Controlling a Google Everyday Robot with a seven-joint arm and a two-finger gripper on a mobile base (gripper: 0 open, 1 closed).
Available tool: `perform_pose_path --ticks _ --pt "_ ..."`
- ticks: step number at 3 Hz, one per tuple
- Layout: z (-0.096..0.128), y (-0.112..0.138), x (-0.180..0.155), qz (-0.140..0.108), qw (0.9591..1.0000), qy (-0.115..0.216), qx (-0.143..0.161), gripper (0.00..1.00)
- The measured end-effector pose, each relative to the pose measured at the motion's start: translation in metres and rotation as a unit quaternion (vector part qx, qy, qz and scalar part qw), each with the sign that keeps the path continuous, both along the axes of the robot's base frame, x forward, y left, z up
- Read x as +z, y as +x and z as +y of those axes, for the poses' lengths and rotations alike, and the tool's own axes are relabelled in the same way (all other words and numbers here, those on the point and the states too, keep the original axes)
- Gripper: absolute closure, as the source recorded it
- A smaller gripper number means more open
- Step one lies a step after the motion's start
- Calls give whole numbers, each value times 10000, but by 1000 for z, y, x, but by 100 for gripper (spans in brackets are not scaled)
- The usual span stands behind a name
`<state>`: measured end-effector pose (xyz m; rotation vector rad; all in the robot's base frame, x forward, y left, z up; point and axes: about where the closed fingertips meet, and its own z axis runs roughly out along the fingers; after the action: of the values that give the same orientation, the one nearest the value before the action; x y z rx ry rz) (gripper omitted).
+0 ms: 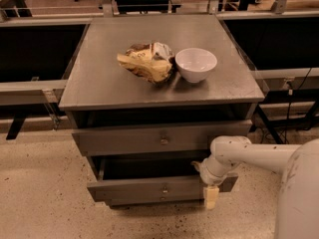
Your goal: Open middle drawer
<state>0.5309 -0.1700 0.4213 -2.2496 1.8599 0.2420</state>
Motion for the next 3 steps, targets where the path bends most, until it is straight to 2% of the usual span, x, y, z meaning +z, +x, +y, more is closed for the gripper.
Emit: perform_pose_path --ticks 1,3 --pt "0 0 0 5 10000 1 11 17" --pt "7 -30 7 95 9995 199 212 63"
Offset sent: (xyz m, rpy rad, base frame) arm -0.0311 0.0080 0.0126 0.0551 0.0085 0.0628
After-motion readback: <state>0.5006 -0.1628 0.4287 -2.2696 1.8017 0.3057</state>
